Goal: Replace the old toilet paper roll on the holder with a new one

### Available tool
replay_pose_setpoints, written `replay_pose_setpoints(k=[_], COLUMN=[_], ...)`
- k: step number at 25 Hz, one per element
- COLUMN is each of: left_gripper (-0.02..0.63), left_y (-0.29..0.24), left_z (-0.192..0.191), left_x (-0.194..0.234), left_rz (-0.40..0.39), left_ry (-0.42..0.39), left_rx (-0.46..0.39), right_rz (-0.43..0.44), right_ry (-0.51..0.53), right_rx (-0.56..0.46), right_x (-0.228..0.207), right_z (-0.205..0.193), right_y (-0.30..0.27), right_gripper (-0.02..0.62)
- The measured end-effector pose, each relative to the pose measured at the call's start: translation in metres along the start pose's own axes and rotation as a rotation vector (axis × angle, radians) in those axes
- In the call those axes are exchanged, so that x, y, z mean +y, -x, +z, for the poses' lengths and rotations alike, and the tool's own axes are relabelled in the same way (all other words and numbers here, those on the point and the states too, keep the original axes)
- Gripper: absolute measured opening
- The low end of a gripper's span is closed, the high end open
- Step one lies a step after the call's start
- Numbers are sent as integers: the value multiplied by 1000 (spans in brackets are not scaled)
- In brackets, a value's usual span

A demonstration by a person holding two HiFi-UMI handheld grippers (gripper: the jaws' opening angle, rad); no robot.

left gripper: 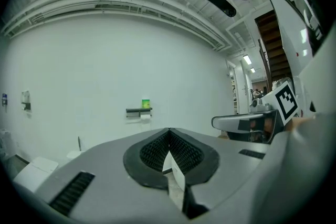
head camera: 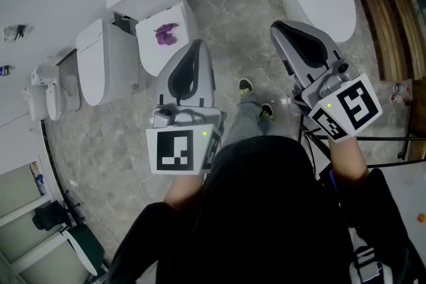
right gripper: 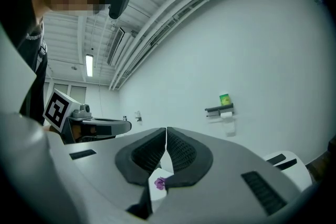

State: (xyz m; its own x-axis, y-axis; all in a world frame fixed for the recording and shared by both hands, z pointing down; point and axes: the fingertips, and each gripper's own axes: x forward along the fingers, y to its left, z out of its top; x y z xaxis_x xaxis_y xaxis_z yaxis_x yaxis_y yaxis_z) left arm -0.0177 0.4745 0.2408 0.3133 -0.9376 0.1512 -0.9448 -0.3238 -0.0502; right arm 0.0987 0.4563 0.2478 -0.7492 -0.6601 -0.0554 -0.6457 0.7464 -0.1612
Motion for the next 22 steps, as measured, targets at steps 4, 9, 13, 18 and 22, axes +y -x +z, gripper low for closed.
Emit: replay_pose_setpoints(k=[4,9,13,18,22], left_gripper=[20,20,20,20,20], left_y=[-20,-53,-76,-102,-116], left_z=[1,7,7,13,14], left_x=[6,16,39,64,91], left_rz=[-29,-82,-84,-90,-84], left_ry=[-7,12,24,23,38], left_rx=[-8,-41,-27,-55,-58], right_rz=[-17,-35,-45,-36,-25], right_ry=[10,25,34,49,58], right_rx=[9,28,40,52,63], right_x=[-12,-28,-41,-50,-53], right_z=[2,-1,0,4,5], right_y=[-13,-37,-63,-100,-131], right_gripper=[18,18,18,18,18])
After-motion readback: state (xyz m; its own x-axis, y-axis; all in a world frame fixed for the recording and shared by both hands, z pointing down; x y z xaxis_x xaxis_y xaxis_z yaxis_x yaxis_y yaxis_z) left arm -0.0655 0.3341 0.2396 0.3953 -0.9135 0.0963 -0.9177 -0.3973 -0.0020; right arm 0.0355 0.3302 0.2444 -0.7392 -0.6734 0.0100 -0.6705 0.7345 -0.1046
